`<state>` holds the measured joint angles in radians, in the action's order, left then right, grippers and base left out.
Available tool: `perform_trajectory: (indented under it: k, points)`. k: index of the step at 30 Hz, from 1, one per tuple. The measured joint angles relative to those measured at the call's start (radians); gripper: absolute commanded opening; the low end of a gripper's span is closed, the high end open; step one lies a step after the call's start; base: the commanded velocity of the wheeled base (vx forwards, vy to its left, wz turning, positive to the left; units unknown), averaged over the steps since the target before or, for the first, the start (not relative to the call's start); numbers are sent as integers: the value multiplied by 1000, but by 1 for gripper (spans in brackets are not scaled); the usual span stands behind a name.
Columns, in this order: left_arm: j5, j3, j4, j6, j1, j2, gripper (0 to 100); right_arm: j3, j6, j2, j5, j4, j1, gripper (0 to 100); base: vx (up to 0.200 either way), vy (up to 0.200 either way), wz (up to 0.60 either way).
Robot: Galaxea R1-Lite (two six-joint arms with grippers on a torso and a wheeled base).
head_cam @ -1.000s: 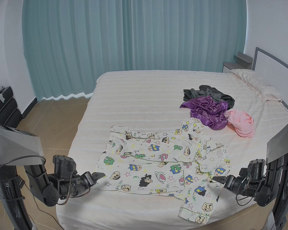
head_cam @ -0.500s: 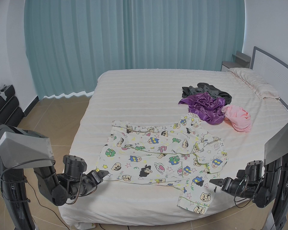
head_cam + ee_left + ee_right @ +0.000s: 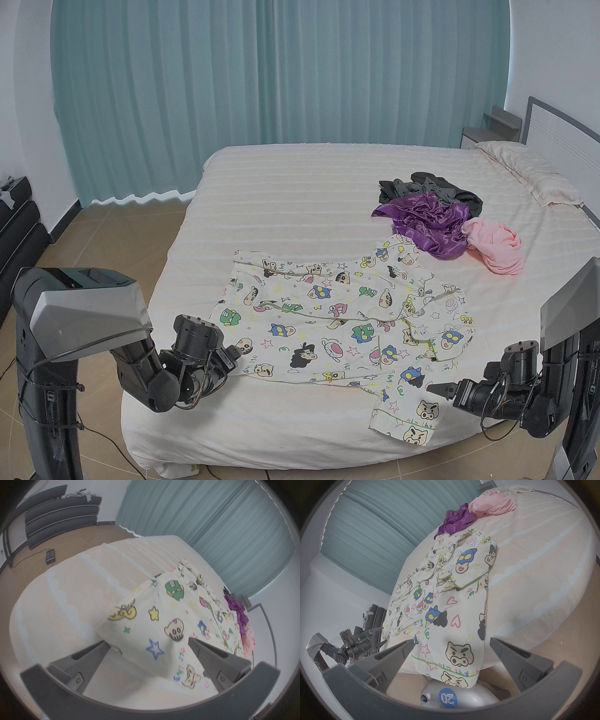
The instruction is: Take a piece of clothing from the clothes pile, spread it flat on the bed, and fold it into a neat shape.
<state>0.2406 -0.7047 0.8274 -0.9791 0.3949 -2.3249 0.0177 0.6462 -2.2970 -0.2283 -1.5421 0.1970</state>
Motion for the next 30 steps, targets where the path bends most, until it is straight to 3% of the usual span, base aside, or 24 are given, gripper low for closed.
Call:
perform_trajectory:
  k: [8, 18, 24, 30]
  points:
    - [24, -53, -18, -5, -19, -38, 0, 0, -27, -11, 6, 106, 45, 100, 0, 0, 0]
    - [33, -43, -18, -9, -22, -47, 0, 0, -109, -103, 28, -8, 76, 100, 0, 0, 0]
    - [37, -36, -17, -11, -22, -48, 0, 0, -179, -155, 64, -11, 93, 100, 0, 0, 0]
    - [37, -35, -17, -11, -21, -48, 0, 22, -188, -173, 69, -10, 124, 100, 0, 0, 0]
